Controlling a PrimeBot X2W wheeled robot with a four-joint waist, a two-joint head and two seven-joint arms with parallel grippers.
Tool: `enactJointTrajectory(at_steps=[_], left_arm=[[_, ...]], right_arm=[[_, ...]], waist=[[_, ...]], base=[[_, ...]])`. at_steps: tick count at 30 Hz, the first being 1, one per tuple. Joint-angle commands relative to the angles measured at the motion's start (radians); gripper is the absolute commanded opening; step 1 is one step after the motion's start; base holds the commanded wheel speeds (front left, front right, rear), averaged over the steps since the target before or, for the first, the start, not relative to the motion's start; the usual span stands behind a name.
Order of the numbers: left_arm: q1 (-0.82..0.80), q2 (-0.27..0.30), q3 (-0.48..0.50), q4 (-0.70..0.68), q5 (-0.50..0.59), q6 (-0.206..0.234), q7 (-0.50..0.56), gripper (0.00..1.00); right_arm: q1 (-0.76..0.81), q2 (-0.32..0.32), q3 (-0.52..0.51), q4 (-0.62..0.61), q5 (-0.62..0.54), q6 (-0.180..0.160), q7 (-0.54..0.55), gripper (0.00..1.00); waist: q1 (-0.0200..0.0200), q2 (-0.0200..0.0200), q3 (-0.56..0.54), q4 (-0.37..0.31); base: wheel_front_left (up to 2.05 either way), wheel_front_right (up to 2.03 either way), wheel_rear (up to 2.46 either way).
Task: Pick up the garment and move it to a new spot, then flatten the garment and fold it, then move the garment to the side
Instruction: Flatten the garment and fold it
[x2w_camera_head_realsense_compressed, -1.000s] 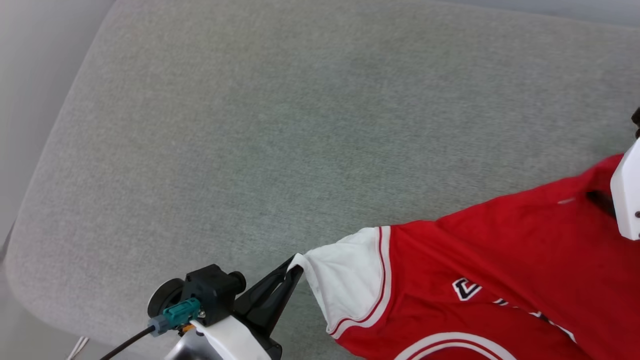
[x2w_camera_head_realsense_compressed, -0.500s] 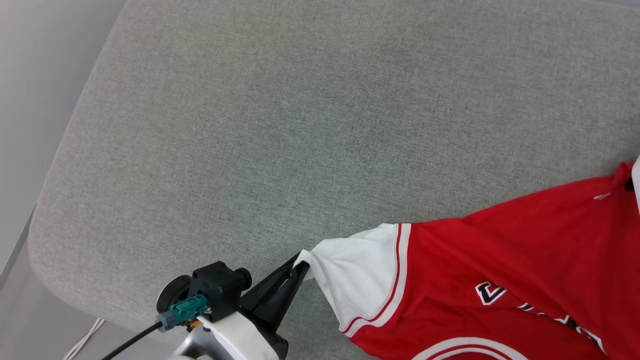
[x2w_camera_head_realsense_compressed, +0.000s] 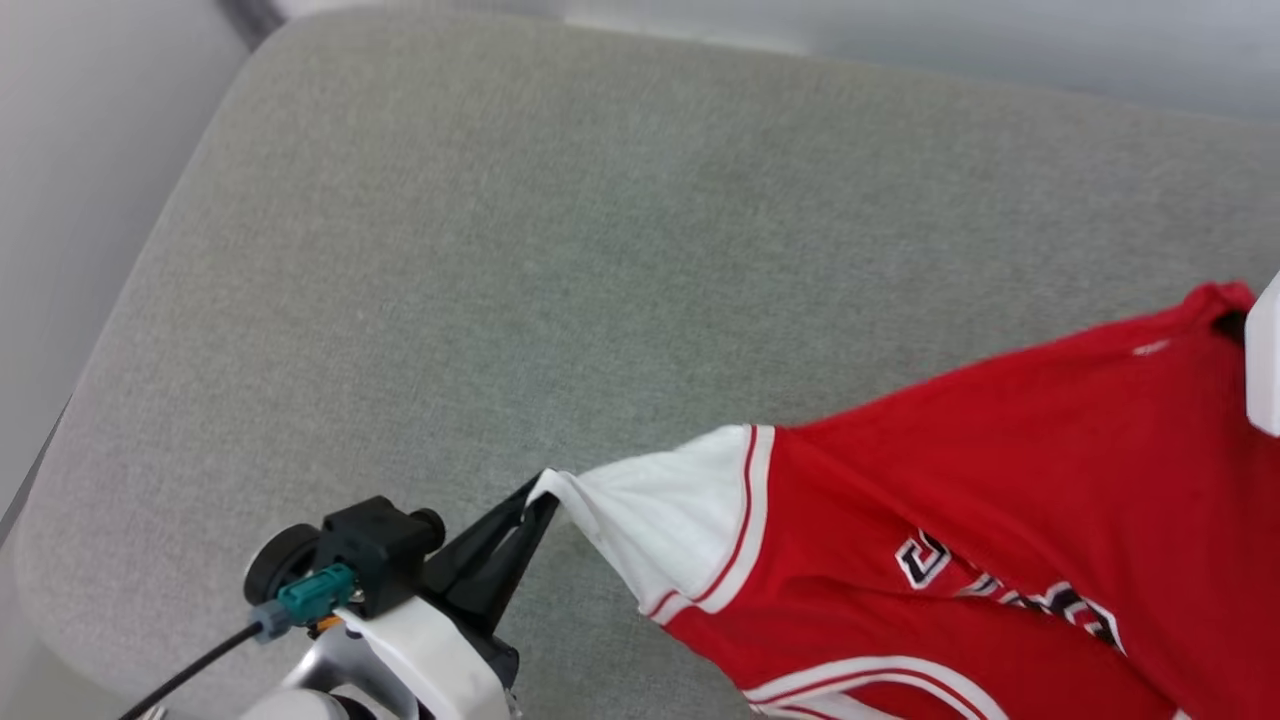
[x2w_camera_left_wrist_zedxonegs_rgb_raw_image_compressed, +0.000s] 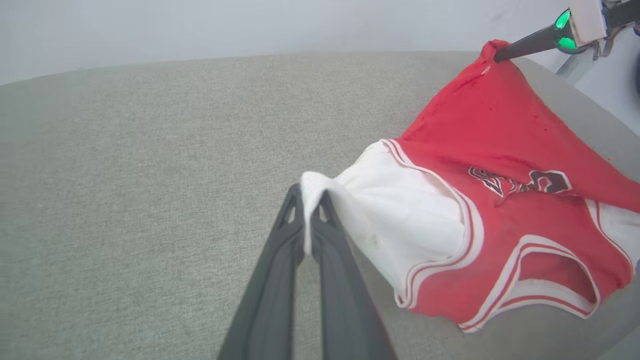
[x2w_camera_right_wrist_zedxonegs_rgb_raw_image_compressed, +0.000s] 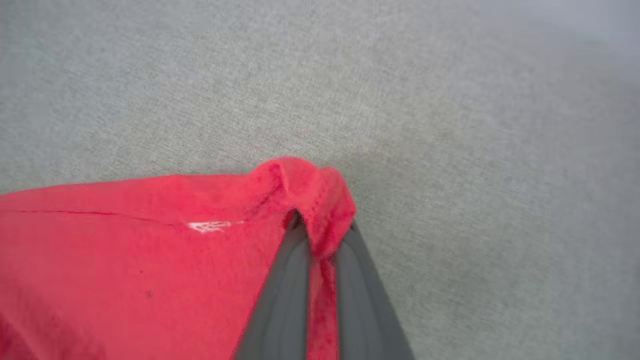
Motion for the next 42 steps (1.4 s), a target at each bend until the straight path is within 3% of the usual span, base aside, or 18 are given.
enactJointTrajectory(at_steps=[1, 9, 15, 25, 32, 42], left_arm=[[-0.001, 0.011, 0.016, -0.016, -0.007, 0.011, 0.005, 0.00], [-0.058, 0.087, 0.122, -0.114, -0.033, 0.058, 0.037, 0.00], [-0.161, 0.137, 0.225, -0.190, -0.061, 0.069, 0.066, 0.00], [-0.319, 0.206, 0.374, -0.218, -0.066, 0.086, 0.074, 0.00], [-0.460, 0.235, 0.433, -0.206, -0.070, 0.065, 0.096, 0.00], [-0.739, 0.206, 0.467, -0.081, -0.082, 0.014, 0.121, 0.00]], right_arm=[[-0.016, 0.003, -0.011, -0.009, 0.019, -0.001, -0.022, 0.00], [-0.038, -0.031, -0.035, -0.127, 0.120, -0.001, -0.088, 0.00], [-0.046, -0.040, -0.063, -0.263, 0.173, -0.001, -0.090, 0.00], [-0.069, 0.008, -0.096, -0.457, 0.173, -0.001, -0.127, 0.00], [-0.105, 0.055, -0.127, -0.552, 0.160, -0.001, -0.144, 0.00], [-0.215, 0.059, -0.137, -0.563, 0.105, -0.001, -0.182, 0.00]], waist=[[-0.0001, 0.0000, -0.072, -0.054], [-0.0001, 0.0000, -0.175, -0.159], [-0.0001, 0.0000, -0.197, -0.232], [-0.0001, 0.0000, -0.224, -0.347], [-0.0001, 0.0000, -0.196, -0.401], [-0.0001, 0.0000, -0.070, -0.431]], base=[[0.00, 0.00, 0.00], [0.00, 0.00, 0.00], [0.00, 0.00, 0.00], [0.00, 0.00, 0.00], [0.00, 0.00, 0.00], [0.00, 0.00, 0.00]])
